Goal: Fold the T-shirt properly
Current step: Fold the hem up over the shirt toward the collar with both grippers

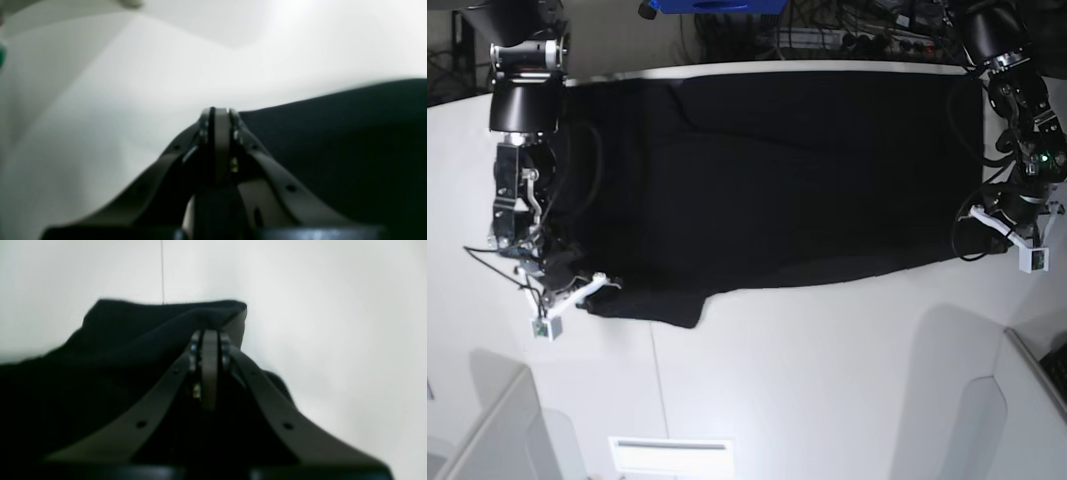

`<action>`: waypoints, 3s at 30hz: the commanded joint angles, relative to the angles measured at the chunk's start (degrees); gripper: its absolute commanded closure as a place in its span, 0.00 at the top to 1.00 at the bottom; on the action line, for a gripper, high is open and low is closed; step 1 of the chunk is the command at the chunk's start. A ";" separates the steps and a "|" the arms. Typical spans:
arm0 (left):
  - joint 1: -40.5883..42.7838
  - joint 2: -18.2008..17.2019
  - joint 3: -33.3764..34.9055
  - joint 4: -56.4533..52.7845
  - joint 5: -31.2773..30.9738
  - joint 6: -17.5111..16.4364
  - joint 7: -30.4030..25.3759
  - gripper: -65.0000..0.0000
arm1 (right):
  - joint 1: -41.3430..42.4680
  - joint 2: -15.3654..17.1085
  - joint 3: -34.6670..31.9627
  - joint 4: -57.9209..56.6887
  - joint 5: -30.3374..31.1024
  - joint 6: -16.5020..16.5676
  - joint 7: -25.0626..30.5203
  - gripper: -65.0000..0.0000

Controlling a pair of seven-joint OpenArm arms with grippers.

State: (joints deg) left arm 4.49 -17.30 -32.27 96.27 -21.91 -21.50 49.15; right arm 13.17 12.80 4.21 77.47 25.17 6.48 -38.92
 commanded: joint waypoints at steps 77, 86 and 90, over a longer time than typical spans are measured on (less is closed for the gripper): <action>20.78 -0.94 -6.72 13.05 -10.66 -1.40 -1.19 0.00 | -32.82 -3.00 20.36 37.74 2.92 0.51 -14.31 0.00; 22.37 -0.94 -6.81 13.05 -10.57 -1.40 -1.19 0.00 | -37.39 -2.64 24.58 37.82 12.85 0.24 -14.40 0.00; 23.16 -0.94 -6.72 14.19 -10.48 -1.40 -1.19 0.00 | -38.80 -2.82 24.50 37.74 12.85 0.24 -14.31 0.00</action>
State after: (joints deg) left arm 27.81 -17.30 -38.57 109.06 -31.77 -22.76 49.41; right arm -25.47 9.39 28.27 114.28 37.56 6.52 -54.19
